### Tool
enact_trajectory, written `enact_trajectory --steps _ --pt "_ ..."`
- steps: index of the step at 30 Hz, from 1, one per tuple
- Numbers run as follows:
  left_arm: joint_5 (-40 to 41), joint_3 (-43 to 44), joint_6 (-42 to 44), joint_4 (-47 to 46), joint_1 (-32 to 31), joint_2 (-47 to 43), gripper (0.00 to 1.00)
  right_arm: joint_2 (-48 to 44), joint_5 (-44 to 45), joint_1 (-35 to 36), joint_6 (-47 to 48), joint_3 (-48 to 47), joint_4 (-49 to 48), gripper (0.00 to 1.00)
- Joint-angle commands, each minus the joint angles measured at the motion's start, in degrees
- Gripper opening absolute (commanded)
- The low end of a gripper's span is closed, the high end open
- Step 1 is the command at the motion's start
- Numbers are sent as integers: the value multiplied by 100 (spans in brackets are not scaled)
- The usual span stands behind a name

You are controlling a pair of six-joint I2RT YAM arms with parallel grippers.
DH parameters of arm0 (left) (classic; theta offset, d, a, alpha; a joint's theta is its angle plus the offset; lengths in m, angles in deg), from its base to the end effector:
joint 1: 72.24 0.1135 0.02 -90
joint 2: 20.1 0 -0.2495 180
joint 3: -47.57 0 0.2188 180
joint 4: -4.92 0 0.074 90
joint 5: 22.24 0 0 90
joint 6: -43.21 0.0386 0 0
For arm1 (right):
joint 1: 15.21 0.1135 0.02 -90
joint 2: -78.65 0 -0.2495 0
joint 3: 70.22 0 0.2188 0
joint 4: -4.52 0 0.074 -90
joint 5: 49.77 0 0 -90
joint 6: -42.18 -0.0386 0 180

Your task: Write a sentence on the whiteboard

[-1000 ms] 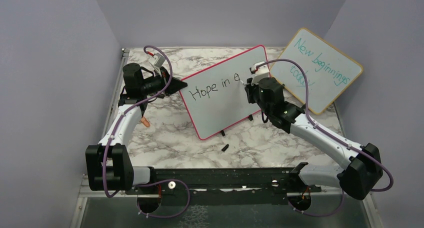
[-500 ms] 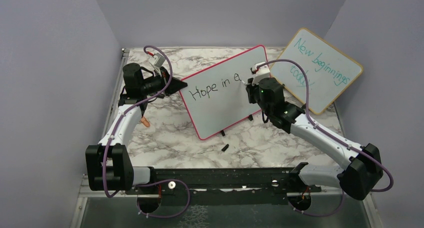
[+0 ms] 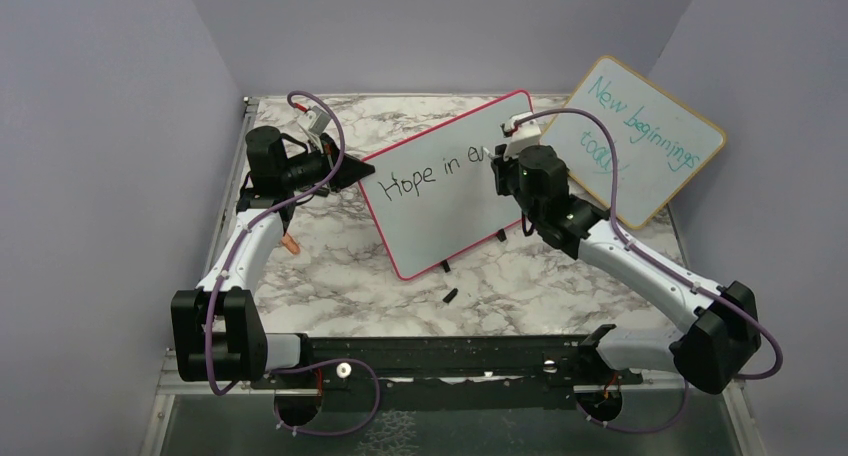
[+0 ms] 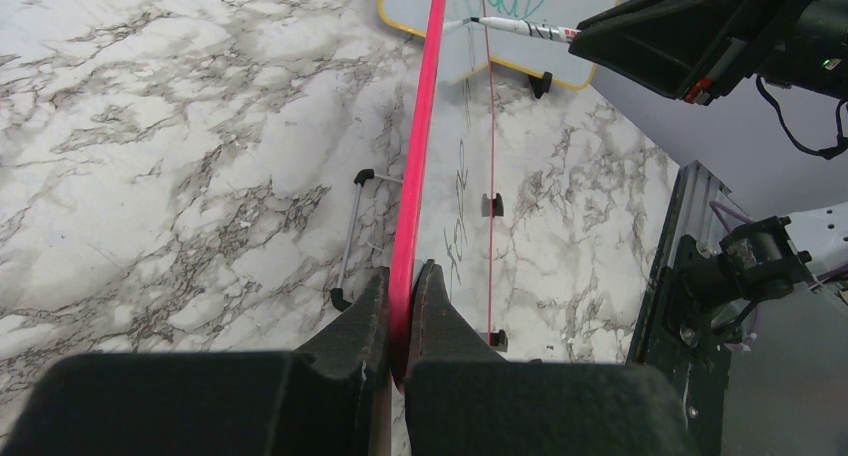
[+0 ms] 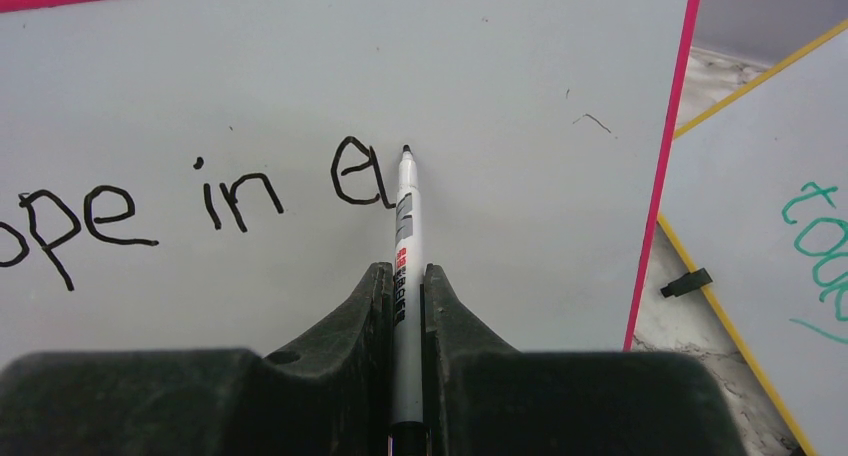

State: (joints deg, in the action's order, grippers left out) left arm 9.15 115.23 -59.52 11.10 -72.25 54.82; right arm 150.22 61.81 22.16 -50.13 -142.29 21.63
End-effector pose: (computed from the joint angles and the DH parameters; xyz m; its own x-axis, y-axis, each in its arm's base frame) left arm 0.2637 -0.0330 0.3049 -0.4097 -0.1147 -0.9050 0.7587 0.5079 -0.4079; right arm 0.2194 0.1497 0.3207 -0.2385 -0.1350 -0.9617 -0.2749 0.9592 -0.0664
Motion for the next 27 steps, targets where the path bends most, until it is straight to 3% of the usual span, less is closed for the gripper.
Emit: enact_trajectory --steps 1,27 --pt "372 -209 924 618 -69 220 0 94 32 -50 82 -244 -310 1" --pt "427 -201 917 634 -69 211 0 -272 -283 -212 -156 176 66 1"
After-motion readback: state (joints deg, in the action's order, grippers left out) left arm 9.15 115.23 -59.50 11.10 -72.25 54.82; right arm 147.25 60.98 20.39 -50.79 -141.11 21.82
